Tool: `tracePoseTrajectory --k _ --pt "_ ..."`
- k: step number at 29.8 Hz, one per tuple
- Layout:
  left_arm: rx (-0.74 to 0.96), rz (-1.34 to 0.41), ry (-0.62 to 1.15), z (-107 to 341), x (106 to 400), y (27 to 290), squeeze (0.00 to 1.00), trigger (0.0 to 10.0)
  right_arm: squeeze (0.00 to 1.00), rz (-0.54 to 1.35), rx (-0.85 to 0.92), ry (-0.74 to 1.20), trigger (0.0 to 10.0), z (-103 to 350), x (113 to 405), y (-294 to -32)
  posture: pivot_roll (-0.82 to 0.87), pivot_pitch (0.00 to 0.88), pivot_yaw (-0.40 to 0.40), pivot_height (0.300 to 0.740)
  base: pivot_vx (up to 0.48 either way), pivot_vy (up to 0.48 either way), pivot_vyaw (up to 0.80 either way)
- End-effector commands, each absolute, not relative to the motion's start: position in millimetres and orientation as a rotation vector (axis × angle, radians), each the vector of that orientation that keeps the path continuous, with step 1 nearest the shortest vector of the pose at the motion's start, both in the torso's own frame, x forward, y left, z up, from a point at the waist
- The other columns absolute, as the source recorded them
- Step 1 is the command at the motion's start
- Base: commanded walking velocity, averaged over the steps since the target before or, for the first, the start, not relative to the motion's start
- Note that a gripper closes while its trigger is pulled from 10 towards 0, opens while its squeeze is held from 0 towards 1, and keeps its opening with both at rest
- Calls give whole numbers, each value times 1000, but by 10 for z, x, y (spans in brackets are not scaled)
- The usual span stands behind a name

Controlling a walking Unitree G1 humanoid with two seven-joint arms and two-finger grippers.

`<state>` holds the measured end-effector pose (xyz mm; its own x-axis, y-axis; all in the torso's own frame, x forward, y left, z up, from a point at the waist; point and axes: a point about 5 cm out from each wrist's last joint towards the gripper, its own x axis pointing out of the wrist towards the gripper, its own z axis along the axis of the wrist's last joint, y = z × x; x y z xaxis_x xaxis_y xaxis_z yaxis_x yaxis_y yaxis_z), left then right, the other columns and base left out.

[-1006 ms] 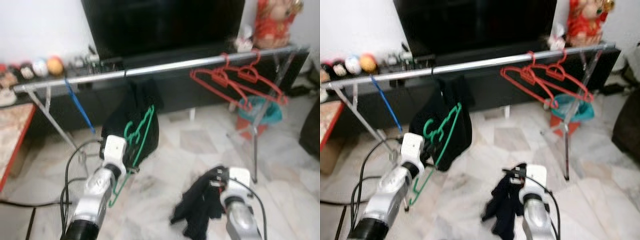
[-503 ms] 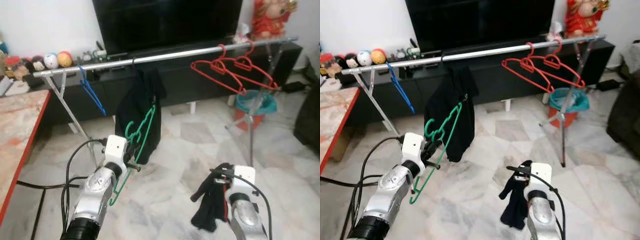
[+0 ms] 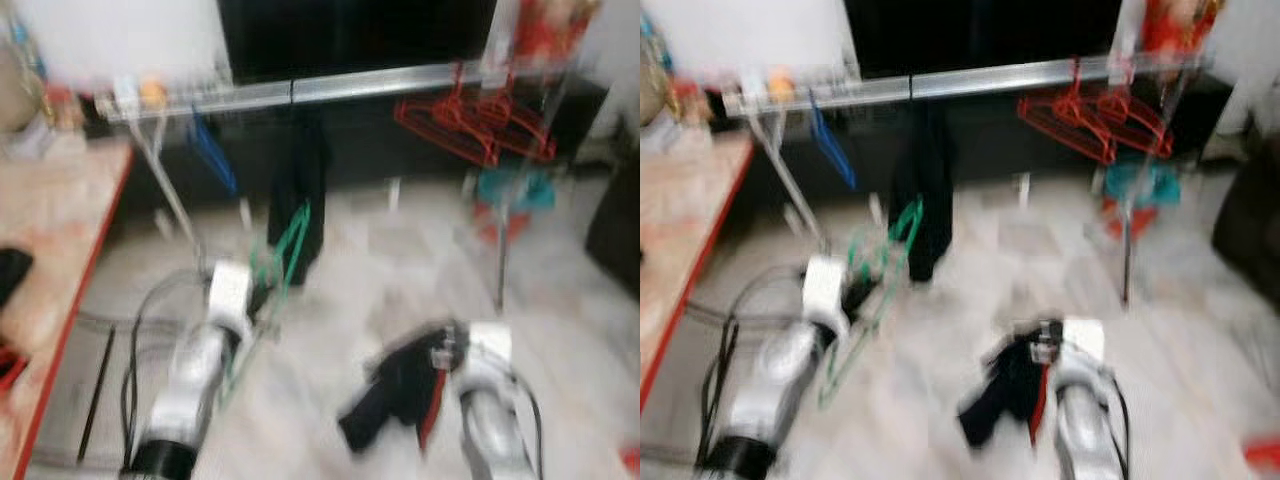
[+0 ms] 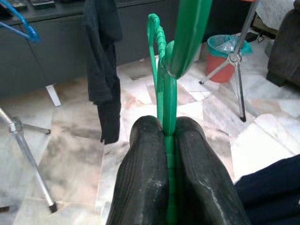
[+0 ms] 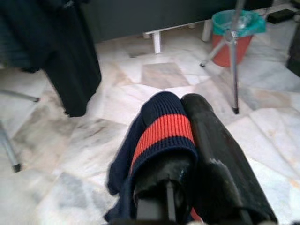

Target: Hang hanger

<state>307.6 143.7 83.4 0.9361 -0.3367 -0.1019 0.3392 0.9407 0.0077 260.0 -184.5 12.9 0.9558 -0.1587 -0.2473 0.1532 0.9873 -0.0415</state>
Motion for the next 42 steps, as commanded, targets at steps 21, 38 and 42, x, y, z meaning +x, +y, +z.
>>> tracePoseTrajectory --k 21,38,42 --pt "18 -349 94 852 3070 1415 0 10000 0 -155 -26 212 10000 224 2661 -1876 0 11 45 740 -257 0 0" --pt "19 -356 96 844 3058 1403 0 10000 0 -150 -30 205 10000 241 2675 -1877 -2 0 44 740 -257 0 0" --pt "17 -356 96 843 3057 1395 0 10000 0 -149 -31 202 10000 252 2682 -1879 -1 0 41 740 -256 0 0"
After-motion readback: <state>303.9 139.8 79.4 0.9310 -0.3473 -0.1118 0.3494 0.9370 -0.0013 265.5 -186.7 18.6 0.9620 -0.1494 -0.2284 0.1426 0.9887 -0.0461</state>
